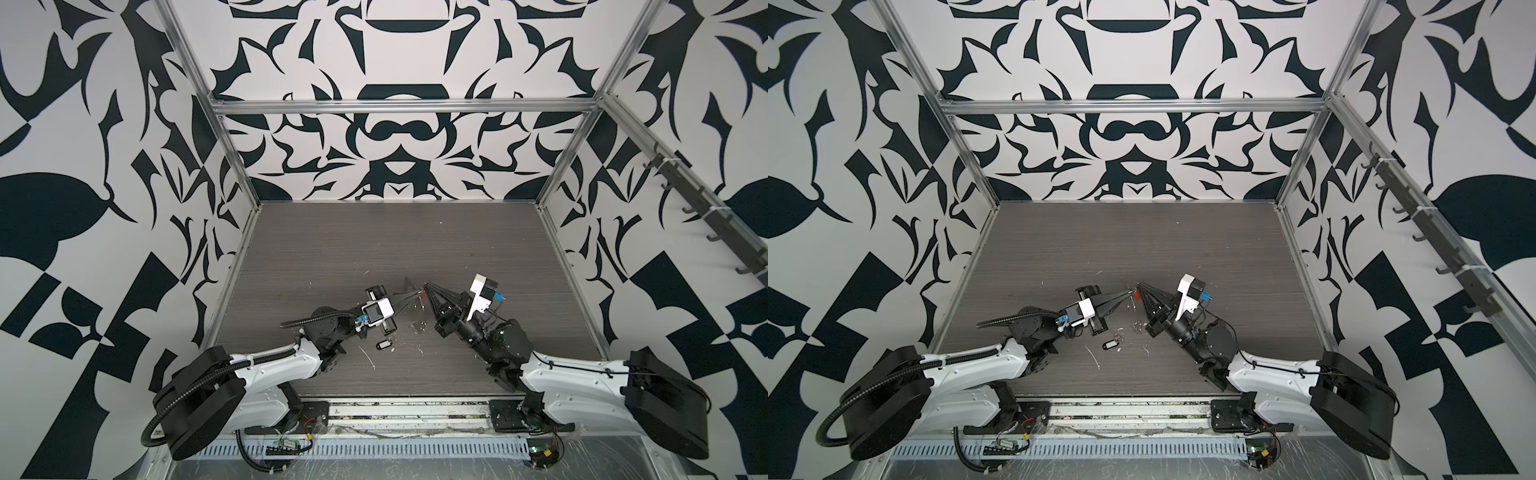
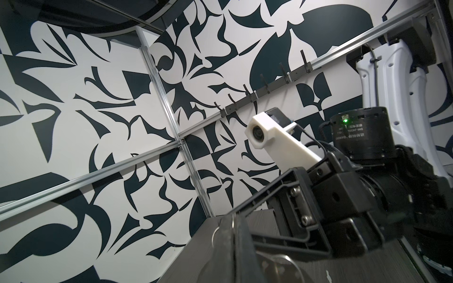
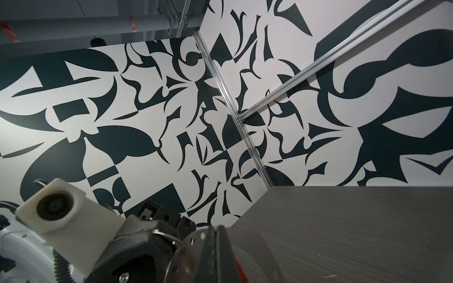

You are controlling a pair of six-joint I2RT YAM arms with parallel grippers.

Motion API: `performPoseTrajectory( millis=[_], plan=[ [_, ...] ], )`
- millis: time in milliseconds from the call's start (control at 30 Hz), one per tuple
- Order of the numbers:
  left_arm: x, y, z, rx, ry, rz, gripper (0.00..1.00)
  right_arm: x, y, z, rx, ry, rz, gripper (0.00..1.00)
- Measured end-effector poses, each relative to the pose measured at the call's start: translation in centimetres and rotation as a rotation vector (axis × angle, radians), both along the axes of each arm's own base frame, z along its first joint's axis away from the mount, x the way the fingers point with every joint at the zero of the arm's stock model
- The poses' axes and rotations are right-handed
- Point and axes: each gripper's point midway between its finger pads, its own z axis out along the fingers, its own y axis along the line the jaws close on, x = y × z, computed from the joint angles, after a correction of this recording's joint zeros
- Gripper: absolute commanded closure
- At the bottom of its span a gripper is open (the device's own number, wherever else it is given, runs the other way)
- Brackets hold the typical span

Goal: Attach keys to a key ring
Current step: Insert the key into the keyring.

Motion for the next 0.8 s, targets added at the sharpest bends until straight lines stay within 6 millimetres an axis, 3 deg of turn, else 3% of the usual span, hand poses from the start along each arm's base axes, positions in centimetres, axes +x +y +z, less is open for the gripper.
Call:
performPoseTrajectory(
  millis=[200,533,800],
  plan=[
    [0.6,0.3,0.2,-0.015,0.012,0.037,1.0,0.1,0.2,-0.2,0.005,0.02,0.009,1.0],
    [2.1,1.5,1.0,-0.076,0.077,0.124,1.0,-0.5,0.6,3.7,0.073,-0.049,0.047,1.0],
    [2.3,2.0,1.4,-0.098,0.087,0.143,1.0,-0.5,1.4,3.9,0.067,-0.053,0.073,1.0]
  ],
)
